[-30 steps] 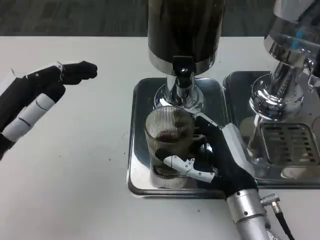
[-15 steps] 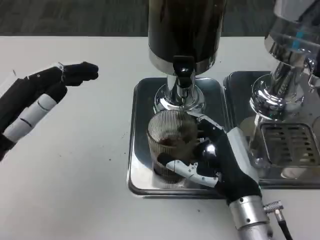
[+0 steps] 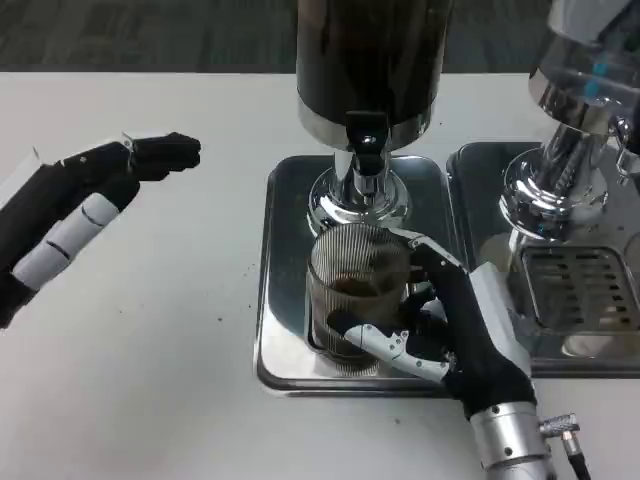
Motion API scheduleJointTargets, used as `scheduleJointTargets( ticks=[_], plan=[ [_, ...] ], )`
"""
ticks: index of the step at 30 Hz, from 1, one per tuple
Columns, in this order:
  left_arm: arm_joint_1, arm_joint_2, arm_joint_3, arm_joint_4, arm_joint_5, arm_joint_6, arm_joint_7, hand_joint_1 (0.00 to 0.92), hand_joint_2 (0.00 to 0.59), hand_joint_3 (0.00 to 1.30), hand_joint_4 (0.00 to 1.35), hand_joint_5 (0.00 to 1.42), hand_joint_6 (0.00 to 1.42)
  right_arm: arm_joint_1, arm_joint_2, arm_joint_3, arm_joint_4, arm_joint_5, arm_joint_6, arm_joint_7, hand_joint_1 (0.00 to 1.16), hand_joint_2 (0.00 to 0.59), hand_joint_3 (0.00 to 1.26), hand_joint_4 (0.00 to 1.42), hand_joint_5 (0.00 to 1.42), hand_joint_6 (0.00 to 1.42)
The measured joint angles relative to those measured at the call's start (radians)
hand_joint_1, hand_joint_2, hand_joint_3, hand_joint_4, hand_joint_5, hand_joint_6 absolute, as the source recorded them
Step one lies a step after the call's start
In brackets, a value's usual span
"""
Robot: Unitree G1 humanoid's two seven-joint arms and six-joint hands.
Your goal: Grasp the cup under the faucet to collect the drink, then remove the cup.
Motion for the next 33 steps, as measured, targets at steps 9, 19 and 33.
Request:
scheduleJointTargets(
  ticks=[9,19,33],
  plan=[
    [0.0,-0.001,-0.006,0.015,0.001,-0.009,0.0,0.0,0.213,0.33,0.29,0.24,0.24,0.01,0.001,-0.013,-0.011,0.0,-0.01,0.0,0.63,0.243,0.47,0.55,0.59,0.79],
    [-0.013,-0.001,-0.03,0.03,0.002,-0.015,0.0,0.0,0.215,0.33,0.29,0.24,0.24,0.026,-0.002,-0.028,-0.057,0.001,-0.011,0.0,0.63,0.247,0.48,0.56,0.61,0.81],
    [-0.02,-0.014,-0.039,0.046,0.002,-0.028,0.0,0.0,0.216,0.33,0.29,0.23,0.24,0.086,-0.016,-0.053,-0.159,0.006,-0.011,0.019,0.67,0.254,0.49,0.58,0.64,0.83]
  ],
)
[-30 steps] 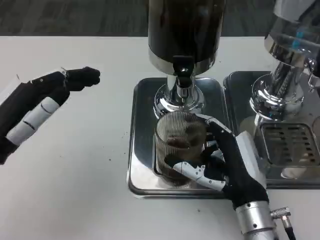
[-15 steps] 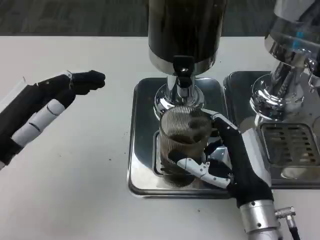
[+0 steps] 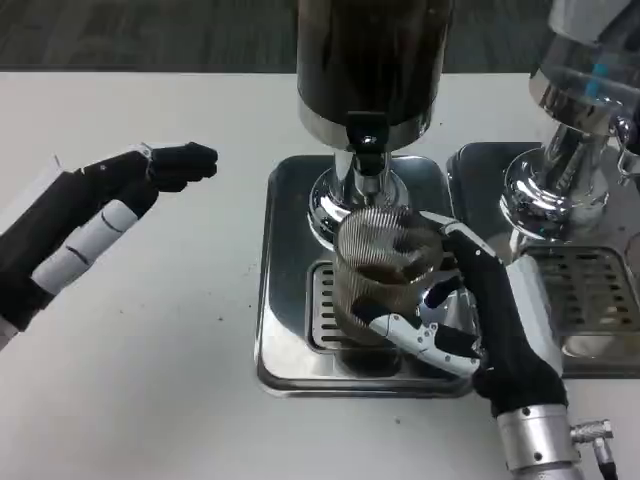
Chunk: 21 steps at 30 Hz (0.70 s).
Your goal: Grasp the cup under the faucet to collect the drink, then remove the cup.
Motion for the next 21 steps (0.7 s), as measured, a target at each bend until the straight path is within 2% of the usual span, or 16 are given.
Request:
scheduleJointTargets(
  ticks=[7,21],
  plan=[
    [-0.003,-0.005,-0.001,0.004,0.0,-0.003,0.0,0.0,0.216,0.33,0.29,0.23,0.24,0.028,-0.013,-0.014,-0.039,0.002,0.004,0.02,0.68,0.251,0.49,0.58,0.65,0.85],
    [-0.003,-0.007,-0.002,0.013,0.0,-0.014,0.0,0.0,0.217,0.32,0.29,0.23,0.24,0.053,-0.025,-0.03,-0.043,0.003,0.017,0.03,0.69,0.241,0.51,0.59,0.67,0.87]
  ],
)
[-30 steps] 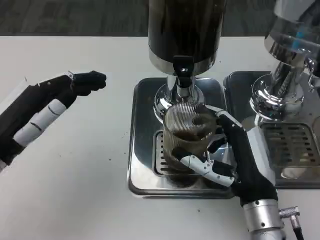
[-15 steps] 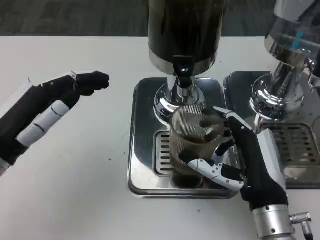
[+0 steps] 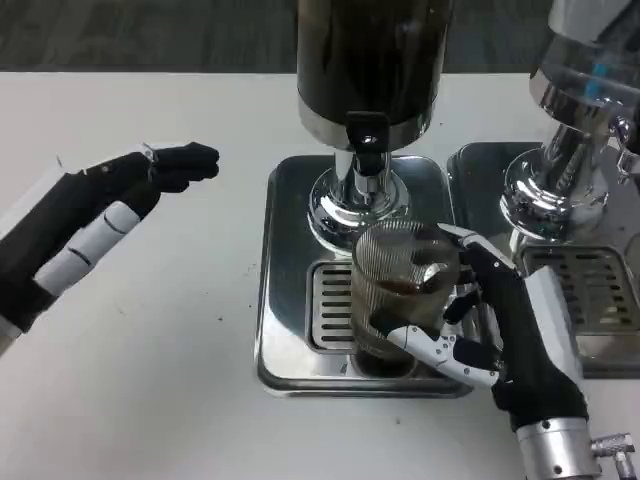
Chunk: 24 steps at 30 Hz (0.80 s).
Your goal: Grasp the cup under the faucet to collect the drink, then remove the cup.
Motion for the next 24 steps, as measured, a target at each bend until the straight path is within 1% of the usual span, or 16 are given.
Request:
scheduleJointTargets(
  ticks=[3,12,15,20,24],
  plan=[
    [-0.001,0.0,-0.002,0.0,0.0,-0.005,0.0,0.0,0.218,0.32,0.29,0.24,0.24,0.011,-0.001,-0.005,-0.006,0.0,0.001,0.0,0.69,0.241,0.51,0.59,0.67,0.87],
    [-0.004,0.0,-0.024,0.0,0.002,-0.011,0.0,0.0,0.219,0.31,0.28,0.23,0.24,0.072,-0.004,-0.016,-0.07,-0.001,0.002,0.0,0.69,0.241,0.51,0.59,0.68,0.89],
    [-0.004,0.001,-0.029,-0.001,0.018,-0.031,0.0,0.0,0.22,0.3,0.25,0.21,0.22,0.09,-0.004,-0.021,-0.101,-0.001,0.002,0.0,0.69,0.241,0.52,0.6,0.69,0.89],
    [0.003,0.004,-0.041,-0.028,0.061,-0.078,0.002,0.0,0.202,0.23,0.16,0.14,0.17,0.105,-0.005,-0.029,-0.139,-0.003,0.003,0.0,0.69,0.241,0.52,0.61,0.69,0.9],
    [0.022,0.023,-0.055,-0.061,0.12,-0.125,0.017,0.0,0.201,0.19,0.11,0.1,0.13,0.121,-0.004,-0.034,-0.16,-0.003,0.003,0.0,0.7,0.234,0.53,0.62,0.7,0.91]
  ],
)
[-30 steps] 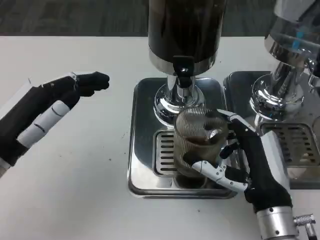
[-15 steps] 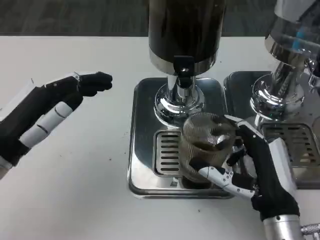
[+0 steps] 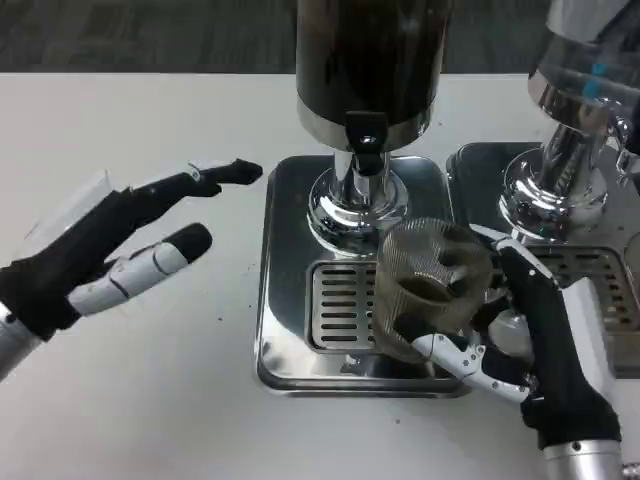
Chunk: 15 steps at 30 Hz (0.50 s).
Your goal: Grasp the cup under the faucet to collect the drink, then remove the cup.
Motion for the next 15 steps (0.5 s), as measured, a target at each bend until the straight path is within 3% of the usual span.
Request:
scheduleJointTargets(
  ticks=[9,15],
  plan=[
    [0.062,0.047,-0.017,-0.055,0.088,-0.08,0.045,0.0,0.192,0.13,0.04,0.04,0.09,0.025,0.0,-0.009,-0.049,0.001,0.002,0.01,0.7,0.232,0.54,0.63,0.71,0.92],
    [0.101,0.101,-0.017,-0.102,0.12,-0.136,0.073,0.0,0.19,0.1,0.01,0.01,0.08,0.039,-0.002,-0.018,-0.081,0.001,0.003,0.026,0.7,0.231,0.54,0.63,0.71,0.93]
  ],
)
